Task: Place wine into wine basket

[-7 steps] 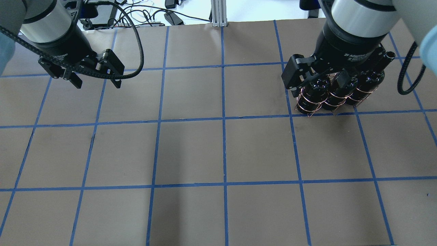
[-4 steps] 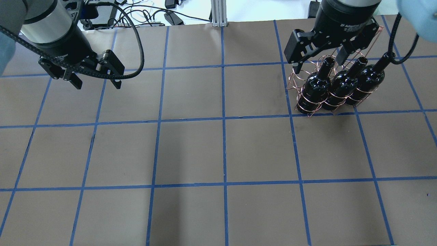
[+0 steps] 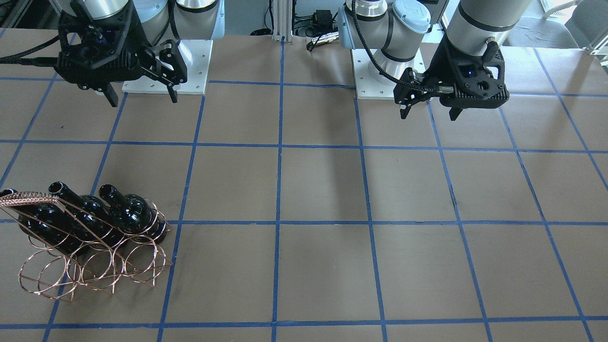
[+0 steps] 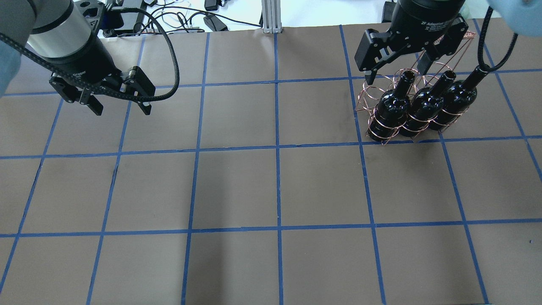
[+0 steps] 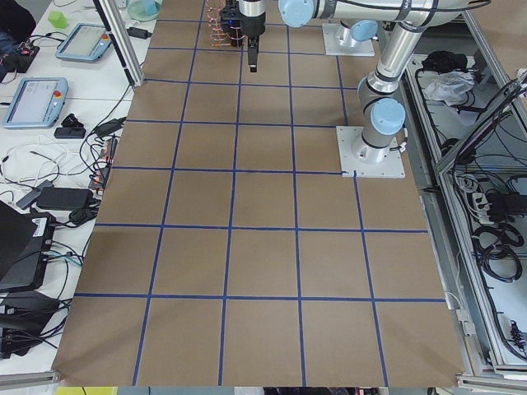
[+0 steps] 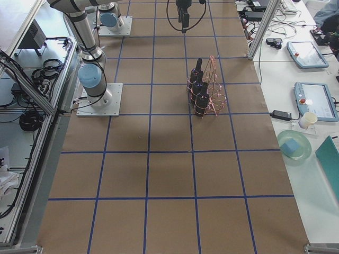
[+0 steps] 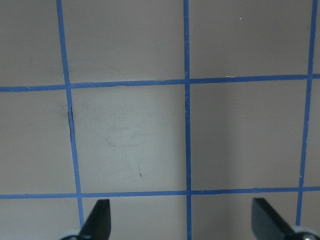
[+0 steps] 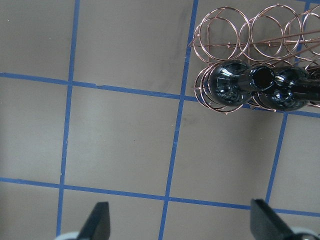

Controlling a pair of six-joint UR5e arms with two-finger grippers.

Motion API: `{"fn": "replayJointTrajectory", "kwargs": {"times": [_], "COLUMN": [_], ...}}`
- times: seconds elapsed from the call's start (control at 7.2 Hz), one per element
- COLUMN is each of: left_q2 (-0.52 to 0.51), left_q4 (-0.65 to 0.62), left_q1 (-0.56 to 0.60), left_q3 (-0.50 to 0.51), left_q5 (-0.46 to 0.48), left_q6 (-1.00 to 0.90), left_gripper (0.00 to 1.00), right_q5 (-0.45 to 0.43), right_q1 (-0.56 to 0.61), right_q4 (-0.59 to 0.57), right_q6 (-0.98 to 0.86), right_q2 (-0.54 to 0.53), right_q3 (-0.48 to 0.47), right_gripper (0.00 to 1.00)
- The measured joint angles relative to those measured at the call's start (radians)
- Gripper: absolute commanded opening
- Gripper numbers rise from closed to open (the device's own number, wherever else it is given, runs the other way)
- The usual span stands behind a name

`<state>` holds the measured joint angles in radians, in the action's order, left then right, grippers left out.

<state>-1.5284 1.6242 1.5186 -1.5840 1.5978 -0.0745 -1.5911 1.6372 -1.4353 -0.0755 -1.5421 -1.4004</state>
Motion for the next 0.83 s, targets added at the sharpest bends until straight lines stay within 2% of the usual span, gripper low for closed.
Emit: {"fn": "replayJointTrajectory", "kwargs": {"times": [0.83], "left_q2": [0.010], "left_q4": [-0.005], "left_q1": [0.000], "left_q3": [-0.005], "left_q5": [0.005], "left_q6": [0.000], "left_gripper": [1.00], "right_q5": [0.001], "right_q1": [0.000], "right_q4": [-0.009], "right_q6": [-0.008], "right_q2": [0.006], "right_q3": [-0.023], "right_gripper": [1.00]}}
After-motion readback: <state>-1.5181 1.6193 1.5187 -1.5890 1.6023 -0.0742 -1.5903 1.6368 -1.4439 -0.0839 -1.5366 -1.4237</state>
